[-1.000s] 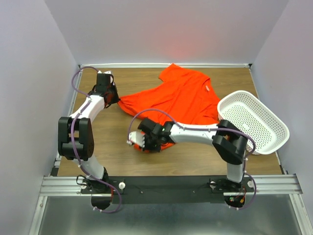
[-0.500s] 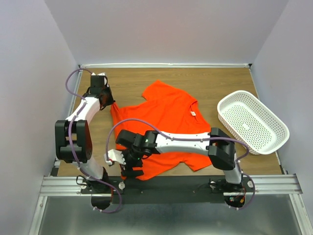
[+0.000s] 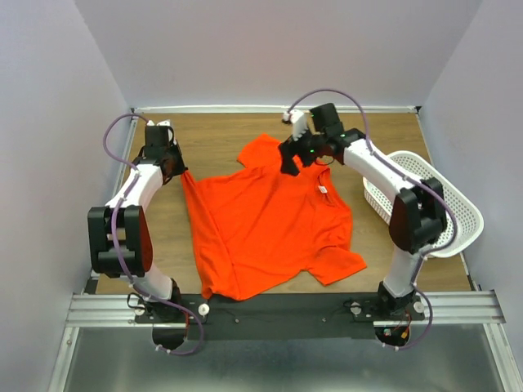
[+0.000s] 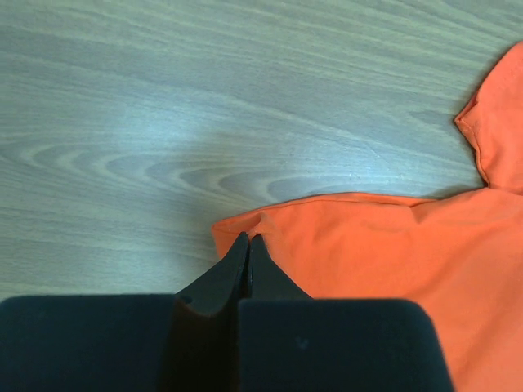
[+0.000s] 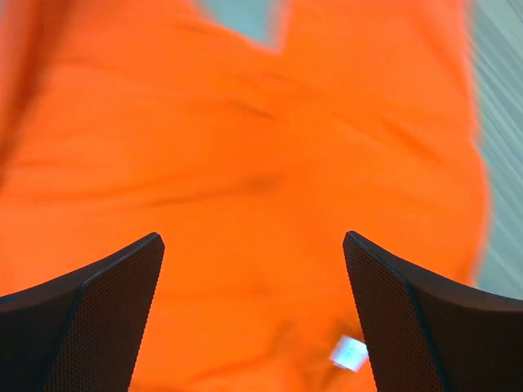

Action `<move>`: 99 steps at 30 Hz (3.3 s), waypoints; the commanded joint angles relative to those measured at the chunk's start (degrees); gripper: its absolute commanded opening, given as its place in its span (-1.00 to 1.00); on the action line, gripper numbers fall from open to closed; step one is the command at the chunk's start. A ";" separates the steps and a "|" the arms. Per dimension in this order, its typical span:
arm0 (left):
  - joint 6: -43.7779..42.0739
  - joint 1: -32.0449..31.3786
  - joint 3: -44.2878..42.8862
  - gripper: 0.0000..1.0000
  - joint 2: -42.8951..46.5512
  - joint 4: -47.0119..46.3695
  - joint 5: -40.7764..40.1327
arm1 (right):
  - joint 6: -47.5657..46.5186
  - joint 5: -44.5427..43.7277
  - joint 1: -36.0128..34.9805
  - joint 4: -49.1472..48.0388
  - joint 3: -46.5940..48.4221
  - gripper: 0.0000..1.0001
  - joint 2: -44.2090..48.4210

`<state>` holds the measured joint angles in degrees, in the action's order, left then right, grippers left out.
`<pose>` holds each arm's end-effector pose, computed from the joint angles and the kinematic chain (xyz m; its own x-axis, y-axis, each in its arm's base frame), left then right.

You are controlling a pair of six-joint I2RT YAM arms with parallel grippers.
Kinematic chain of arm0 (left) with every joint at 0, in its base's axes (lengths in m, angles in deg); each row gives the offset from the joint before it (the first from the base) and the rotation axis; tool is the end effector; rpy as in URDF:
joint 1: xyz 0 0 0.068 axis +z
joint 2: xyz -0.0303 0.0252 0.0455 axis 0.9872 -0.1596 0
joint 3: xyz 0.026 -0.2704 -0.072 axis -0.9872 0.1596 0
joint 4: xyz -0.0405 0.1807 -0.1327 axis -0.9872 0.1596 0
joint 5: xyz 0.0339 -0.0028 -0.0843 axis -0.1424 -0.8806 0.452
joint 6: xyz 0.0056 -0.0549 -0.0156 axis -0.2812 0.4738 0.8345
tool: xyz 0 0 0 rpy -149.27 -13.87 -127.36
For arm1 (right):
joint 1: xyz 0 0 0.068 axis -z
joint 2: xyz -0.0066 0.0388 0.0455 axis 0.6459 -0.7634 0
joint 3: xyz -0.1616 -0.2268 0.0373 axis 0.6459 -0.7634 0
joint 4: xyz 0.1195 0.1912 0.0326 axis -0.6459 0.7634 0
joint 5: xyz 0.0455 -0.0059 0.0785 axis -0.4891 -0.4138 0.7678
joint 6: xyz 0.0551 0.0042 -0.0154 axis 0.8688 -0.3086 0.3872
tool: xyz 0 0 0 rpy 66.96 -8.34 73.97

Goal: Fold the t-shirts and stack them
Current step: Flatten the tshirt out

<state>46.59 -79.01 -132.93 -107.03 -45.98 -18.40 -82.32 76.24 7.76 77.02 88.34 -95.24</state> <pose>0.3217 0.0086 0.2605 -0.6739 -0.3177 -0.6670 -0.2128 0.9480 -0.2366 0.3109 0.2170 0.3079 -0.3484 -0.5377 -0.7678 -0.8724 0.4855 0.0559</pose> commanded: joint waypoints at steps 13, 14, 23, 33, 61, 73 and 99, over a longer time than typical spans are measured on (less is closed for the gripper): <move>-3.99 0.22 4.68 -1.00 7.50 -3.41 5.18 | 9.24 -6.72 18.58 -0.93 15.00 0.79 -24.77; -4.07 0.22 4.77 -1.00 7.94 -3.59 5.27 | 9.33 -7.07 18.67 -0.84 15.18 0.79 -25.03; -4.34 0.22 5.12 -1.00 8.12 -3.33 4.75 | 9.33 -6.55 19.55 -0.58 14.21 0.64 -27.14; -4.51 0.22 5.21 -1.00 8.03 -3.15 3.69 | 9.33 -5.58 21.65 -0.40 12.20 -0.22 -25.74; -4.51 0.13 5.47 -1.00 7.94 -3.59 6.15 | 13.36 13.84 23.59 1.88 28.05 1.00 -32.64; -4.69 0.04 5.38 -1.00 7.33 -3.32 5.80 | 27.95 9.36 21.83 0.65 49.37 0.99 -47.88; -4.77 -0.22 5.30 -1.00 7.06 -3.24 5.54 | 27.09 10.69 17.97 1.62 45.59 -0.41 -49.39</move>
<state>42.59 -79.03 -128.10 -100.73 -48.93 -13.26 -53.47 87.11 26.28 76.60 135.25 -145.27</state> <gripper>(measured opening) 0.009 0.348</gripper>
